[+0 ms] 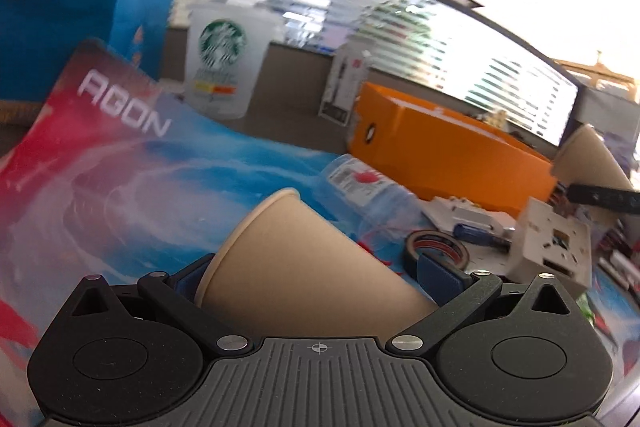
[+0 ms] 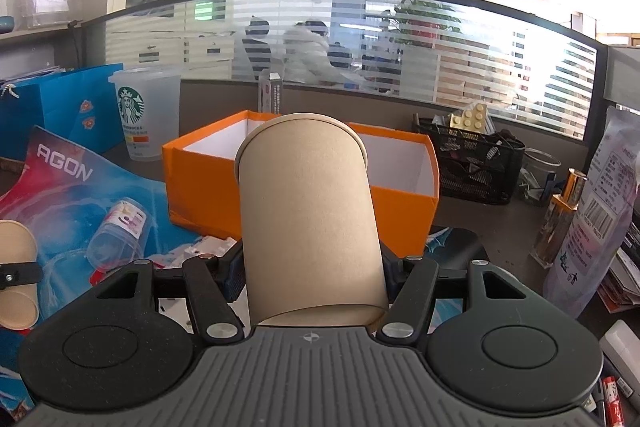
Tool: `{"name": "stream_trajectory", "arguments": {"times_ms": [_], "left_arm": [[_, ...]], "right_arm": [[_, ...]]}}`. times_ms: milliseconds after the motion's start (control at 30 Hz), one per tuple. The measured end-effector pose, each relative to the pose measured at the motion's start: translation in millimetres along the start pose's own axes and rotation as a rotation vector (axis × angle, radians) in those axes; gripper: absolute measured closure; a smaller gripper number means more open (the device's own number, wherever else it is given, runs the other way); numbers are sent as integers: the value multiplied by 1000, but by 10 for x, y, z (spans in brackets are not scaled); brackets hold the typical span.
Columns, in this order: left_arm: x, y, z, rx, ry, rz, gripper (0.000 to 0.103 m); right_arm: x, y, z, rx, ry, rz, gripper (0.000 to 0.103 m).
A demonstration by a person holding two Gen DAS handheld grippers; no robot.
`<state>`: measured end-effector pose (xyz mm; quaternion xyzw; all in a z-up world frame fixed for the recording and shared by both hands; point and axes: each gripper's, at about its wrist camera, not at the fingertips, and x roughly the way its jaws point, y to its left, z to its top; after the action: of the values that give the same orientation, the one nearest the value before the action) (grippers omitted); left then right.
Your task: Organize rigid objects
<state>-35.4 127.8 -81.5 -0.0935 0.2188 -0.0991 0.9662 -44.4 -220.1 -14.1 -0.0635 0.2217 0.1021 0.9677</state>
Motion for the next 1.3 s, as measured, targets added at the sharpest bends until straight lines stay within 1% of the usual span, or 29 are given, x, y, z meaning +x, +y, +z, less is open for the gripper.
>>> {"name": "stream_trajectory", "arguments": {"times_ms": [33, 133, 167, 267, 367, 467, 500, 600, 700, 767, 800, 833, 867, 900, 967, 1033, 1067, 1100, 1167, 1200, 1300], "left_arm": [[-28, -44, -10, 35, -18, -7, 0], [-90, -155, -34, 151, -36, -49, 0], [-110, -186, -50, 181, -47, -50, 0], [-131, -237, -80, 230, -71, -49, 0], [-151, -265, -73, 255, -79, -52, 0], [-228, -251, -72, 227, -165, -42, 0], [-217, -253, -61, 224, -161, -35, 0], [-105, -264, -63, 218, -83, -43, 0], [-85, -263, -87, 184, -79, -54, 0], [-99, -248, -81, 155, -87, -77, 12], [-112, -233, -73, 138, -101, -88, 23], [-122, -222, -55, 133, -108, -85, 31], [-122, -213, -35, 131, -113, -87, 35], [-117, -198, -13, 123, -116, -85, 42], [-97, -191, 28, 116, -112, -85, 48], [-98, -200, 65, 116, -120, -93, 64], [-96, -201, 94, 109, -115, -108, 69], [-92, -199, 115, 99, -111, -120, 76], [-61, -204, 162, 79, -90, -146, 82], [-50, -199, 181, 62, -86, -160, 89], [-5, -202, 206, 26, -67, -181, 93]], "right_arm": [[1, -8, -9, 2, 2, -2, 45], [-10, -31, -21, 11, 2, -4, 45], [-17, -36, -21, 12, 1, -3, 45], [-24, -43, -19, 15, 1, -4, 45], [-25, -45, -20, 14, 0, -2, 45], [-48, -26, -19, 11, 0, 1, 45], [-54, -24, -21, 10, 1, 2, 45], [-67, -20, -17, 13, 0, -2, 45], [-88, -21, -16, 20, -5, -1, 45], [-96, -18, -23, 21, -5, -3, 45], [-99, -22, -29, 21, -5, -5, 45], [-106, -24, -34, 23, -5, -5, 45], [-112, -28, -39, 26, -4, -5, 45], [-116, -38, -49, 29, -2, -5, 45], [-121, -48, -60, 35, -1, -5, 45], [-124, -53, -68, 41, 0, -6, 45], [-128, -55, -72, 42, -1, -6, 45], [-129, -56, -74, 43, -1, -6, 45], [-133, -59, -77, 43, -2, -5, 45], [-133, -64, -78, 43, -2, -4, 45], [-133, -64, -78, 43, -2, -5, 45]]}}
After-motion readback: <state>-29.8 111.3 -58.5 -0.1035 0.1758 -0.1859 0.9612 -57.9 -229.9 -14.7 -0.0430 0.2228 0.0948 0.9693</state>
